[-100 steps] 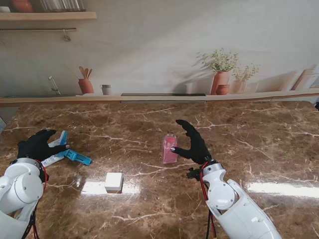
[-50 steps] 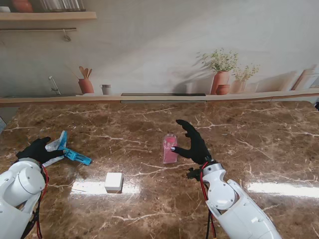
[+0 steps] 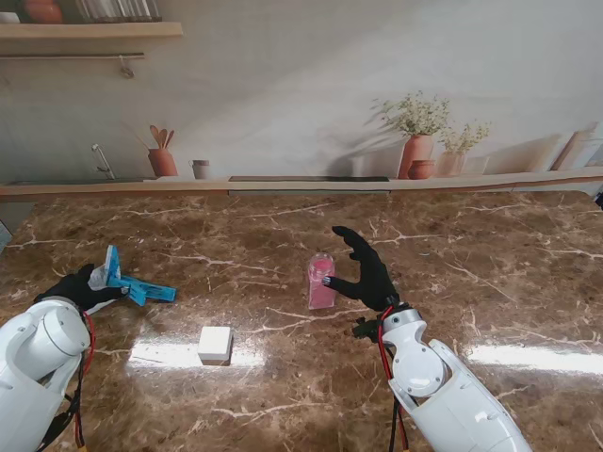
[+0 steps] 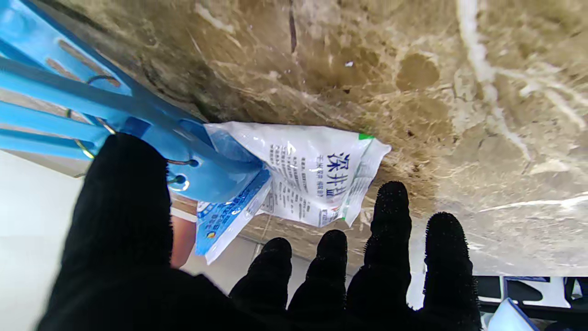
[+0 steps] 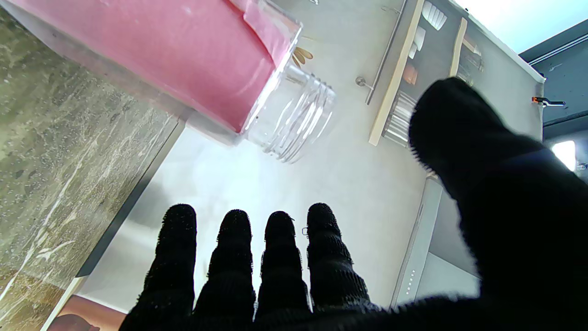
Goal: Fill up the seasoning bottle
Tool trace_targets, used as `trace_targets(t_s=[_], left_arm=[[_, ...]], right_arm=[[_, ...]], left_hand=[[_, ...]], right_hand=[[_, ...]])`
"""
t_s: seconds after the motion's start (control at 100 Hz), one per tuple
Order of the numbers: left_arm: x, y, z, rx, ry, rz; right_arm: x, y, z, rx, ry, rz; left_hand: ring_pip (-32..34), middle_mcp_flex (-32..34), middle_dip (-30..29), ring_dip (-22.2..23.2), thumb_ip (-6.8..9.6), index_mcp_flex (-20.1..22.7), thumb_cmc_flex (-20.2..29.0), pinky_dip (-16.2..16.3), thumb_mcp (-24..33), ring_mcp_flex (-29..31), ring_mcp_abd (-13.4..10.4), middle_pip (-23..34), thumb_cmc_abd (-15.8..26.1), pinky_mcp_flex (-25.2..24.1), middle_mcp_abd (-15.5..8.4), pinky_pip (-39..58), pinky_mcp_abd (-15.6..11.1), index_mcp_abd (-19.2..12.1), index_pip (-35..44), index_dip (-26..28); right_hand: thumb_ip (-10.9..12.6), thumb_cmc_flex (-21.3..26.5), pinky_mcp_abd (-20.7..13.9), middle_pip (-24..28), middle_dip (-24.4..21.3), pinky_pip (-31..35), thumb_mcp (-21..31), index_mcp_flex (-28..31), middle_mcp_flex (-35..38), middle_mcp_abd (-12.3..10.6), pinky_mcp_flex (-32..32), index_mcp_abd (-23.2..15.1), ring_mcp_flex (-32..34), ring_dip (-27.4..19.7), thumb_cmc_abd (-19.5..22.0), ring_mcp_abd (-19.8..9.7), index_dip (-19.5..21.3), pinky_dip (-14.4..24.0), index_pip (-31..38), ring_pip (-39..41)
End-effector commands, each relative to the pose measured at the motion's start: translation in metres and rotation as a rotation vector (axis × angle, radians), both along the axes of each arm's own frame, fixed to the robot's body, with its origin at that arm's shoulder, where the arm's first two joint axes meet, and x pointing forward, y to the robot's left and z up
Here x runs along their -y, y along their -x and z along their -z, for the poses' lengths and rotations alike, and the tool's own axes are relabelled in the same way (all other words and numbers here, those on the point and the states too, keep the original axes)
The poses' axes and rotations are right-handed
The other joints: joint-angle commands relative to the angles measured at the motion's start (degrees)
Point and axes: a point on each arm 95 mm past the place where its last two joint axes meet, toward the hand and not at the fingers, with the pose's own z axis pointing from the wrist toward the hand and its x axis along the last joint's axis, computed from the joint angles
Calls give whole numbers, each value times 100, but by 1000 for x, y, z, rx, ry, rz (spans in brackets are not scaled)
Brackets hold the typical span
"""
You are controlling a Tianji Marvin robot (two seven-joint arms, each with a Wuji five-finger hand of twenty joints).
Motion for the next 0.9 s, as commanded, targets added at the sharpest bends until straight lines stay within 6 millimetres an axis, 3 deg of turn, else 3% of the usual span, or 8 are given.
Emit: trace_targets(t_s=[0.0, 0.18, 0.27, 0.33, 0.54, 0.67, 0.78, 0.89], left_arm=[[-1, 1, 7, -18, -4, -7], [-2, -1, 9, -52, -24, -22], [-3, -1, 10, -57, -25, -27], [-3, 0, 9, -48, -20, -33], [-8, 2, 6, -13, -27, -46], [-10, 4, 4, 6, -11, -64], [-12, 5, 2, 44, -10, -72], [-13, 5, -1, 80, -32, -78]], right_arm=[[-2, 3, 6, -21, 2, -6], [-2, 2, 6, -22, 3, -8], [-3, 2, 7, -23, 4, -9], [-2, 2, 7, -24, 6, -8], [-2, 2, 7, -26, 8, -4], [-2, 1, 8, -29, 7, -6], [-2, 1, 8, -32, 9, -9], [-2, 1, 8, -31, 8, -7]], left_hand=[[211, 242, 395, 377, 243, -216, 343, 125, 88, -90, -220, 446, 19, -100, -278, 126, -53, 296, -88, -188], [388, 61, 1998, 1160, 173, -211, 310, 13, 343, -397, -241, 1327, -149, -114, -318, 28, -160, 677, -32, -106], [662, 100, 2647, 1567, 138, -190, 240, 46, 203, -278, -251, 1587, -142, -33, -378, 295, -167, 518, 138, 528], [773, 189, 2765, 1688, 124, 233, 220, 46, 20, -211, -254, 1589, -158, -7, -395, 411, -151, 307, 535, 884], [572, 215, 2596, 1493, 111, 1515, 67, -95, -525, -418, -280, 1259, 104, -145, -354, 342, -196, 194, 1746, 1335], [474, 167, 2192, 1388, 96, 1840, -2, -29, -557, -524, -277, 884, 444, -188, -319, 369, -236, 115, 2009, 1387], [436, 235, 1791, 1324, 95, 2004, 49, 53, -577, -504, -258, 648, 629, -154, -320, 417, -241, -223, 2077, 1373], [319, 209, 1363, 1170, 116, 1732, 258, 128, -554, -461, -297, 391, 574, -94, -331, 525, -261, -395, 2302, 1597]], right_hand=[[169, 89, -63, 12, -43, 41, -77, 22, 51, -68, 61, -158, 59, -73, 74, -189, -84, 85, 50, 25], [188, 135, -58, 13, -62, 47, -131, 56, 79, -69, 79, -178, 76, -83, 165, -190, -90, 79, 70, 24], [197, 140, -51, 14, -71, 50, -169, 71, 105, -71, 83, -189, 87, -87, 218, -192, -95, 78, 78, 23], [205, 160, -48, 10, -77, 53, -189, 78, 104, -70, 83, -188, 88, -89, 230, -190, -98, 78, 82, 21], [229, 163, -46, 14, -82, 67, -245, 88, 105, -64, 74, -192, 85, -86, 323, -185, -111, 83, 96, 26], [249, 195, -47, 20, -80, 75, -286, 90, 111, -55, 69, -198, 80, -80, 390, -185, -118, 87, 102, 32], [265, 201, -50, 19, -79, 81, -311, 96, 116, -56, 73, -192, 79, -79, 454, -182, -123, 90, 107, 32], [279, 214, -45, 23, -77, 84, -332, 104, 130, -58, 74, -196, 85, -77, 494, -184, -127, 92, 113, 33]])
